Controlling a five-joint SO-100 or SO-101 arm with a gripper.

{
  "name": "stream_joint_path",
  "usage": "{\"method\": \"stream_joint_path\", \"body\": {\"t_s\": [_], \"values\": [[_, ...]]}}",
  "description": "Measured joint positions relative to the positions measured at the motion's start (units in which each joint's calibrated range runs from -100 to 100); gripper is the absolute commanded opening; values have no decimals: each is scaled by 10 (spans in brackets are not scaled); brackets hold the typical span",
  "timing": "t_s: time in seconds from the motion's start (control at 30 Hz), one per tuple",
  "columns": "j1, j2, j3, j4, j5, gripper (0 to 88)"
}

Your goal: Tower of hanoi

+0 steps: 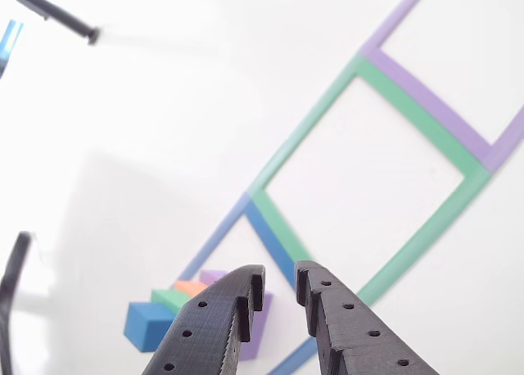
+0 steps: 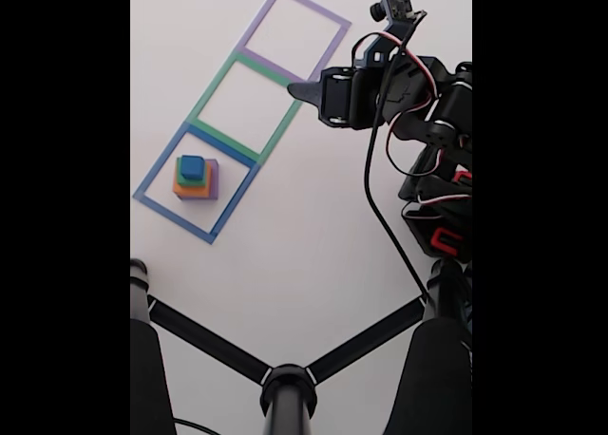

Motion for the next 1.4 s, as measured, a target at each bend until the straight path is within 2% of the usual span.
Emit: {"method": "stream_joint_path", "body": {"t_s": [0.1, 0.2, 0.4, 1.07, 1.17, 1.2, 1.23, 1.4], "values": [[11, -23, 30, -10, -124, 0], [19, -39, 48, -14, -221, 0], [29, -67, 91, -21, -347, 0], [63, -150, 214, -19, -585, 1], [63, -176, 242, -19, -603, 1], [65, -178, 250, -19, -623, 1], [68, -181, 258, -19, -615, 1], [74, -203, 276, -3, -686, 1]]}}
